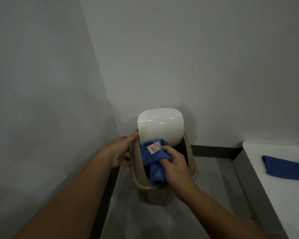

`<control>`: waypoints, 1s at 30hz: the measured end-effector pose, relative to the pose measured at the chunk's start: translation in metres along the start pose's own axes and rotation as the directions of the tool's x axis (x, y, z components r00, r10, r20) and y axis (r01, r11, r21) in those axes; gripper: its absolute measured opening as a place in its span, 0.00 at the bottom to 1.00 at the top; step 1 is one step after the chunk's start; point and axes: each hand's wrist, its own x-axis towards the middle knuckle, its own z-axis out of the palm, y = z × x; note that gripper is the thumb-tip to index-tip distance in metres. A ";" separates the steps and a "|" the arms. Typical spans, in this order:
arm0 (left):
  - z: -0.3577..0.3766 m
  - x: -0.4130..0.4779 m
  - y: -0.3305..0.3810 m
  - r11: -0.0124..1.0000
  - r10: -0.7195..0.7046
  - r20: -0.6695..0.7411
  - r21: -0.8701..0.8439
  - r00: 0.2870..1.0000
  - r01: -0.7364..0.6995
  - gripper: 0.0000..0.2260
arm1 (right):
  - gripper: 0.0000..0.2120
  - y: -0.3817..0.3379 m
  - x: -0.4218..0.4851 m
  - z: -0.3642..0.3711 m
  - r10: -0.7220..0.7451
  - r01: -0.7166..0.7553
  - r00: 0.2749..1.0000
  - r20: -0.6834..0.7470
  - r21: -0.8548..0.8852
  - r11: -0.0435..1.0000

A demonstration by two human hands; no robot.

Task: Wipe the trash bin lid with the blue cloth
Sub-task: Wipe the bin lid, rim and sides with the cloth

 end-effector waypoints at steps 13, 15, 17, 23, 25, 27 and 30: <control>0.033 -0.010 0.005 0.855 0.482 -0.186 0.313 0.857 -0.413 0.26 | 0.16 -0.032 0.036 -0.030 -0.351 0.280 0.935 -0.050 -0.504 0.817; 0.038 -0.011 0.002 0.814 0.526 -0.160 0.378 0.835 -0.440 0.22 | 0.23 -0.004 0.038 -0.024 -0.215 0.209 0.971 0.101 -0.795 0.569; 0.036 -0.010 0.001 0.806 0.528 -0.150 0.401 0.836 -0.436 0.21 | 0.26 0.013 0.034 -0.019 -0.197 0.238 0.965 0.171 -0.886 0.397; 0.032 -0.006 0.002 0.755 0.529 -0.097 0.506 0.843 -0.416 0.29 | 0.14 0.000 0.002 -0.021 -0.087 0.097 0.995 0.042 -0.402 0.911; 0.033 -0.006 0.002 0.761 0.529 -0.118 0.504 0.840 -0.409 0.25 | 0.12 -0.021 0.008 -0.040 -0.181 0.135 0.964 -0.194 -0.229 0.964; 0.034 -0.008 0.001 0.791 0.523 -0.145 0.449 0.840 -0.415 0.24 | 0.12 -0.033 0.028 -0.072 -0.220 0.185 0.881 -0.419 -0.123 0.975; 0.036 -0.009 -0.001 0.816 0.515 -0.149 0.385 0.844 -0.430 0.23 | 0.19 -0.038 0.055 -0.105 -0.201 0.174 0.841 -0.502 -0.100 0.980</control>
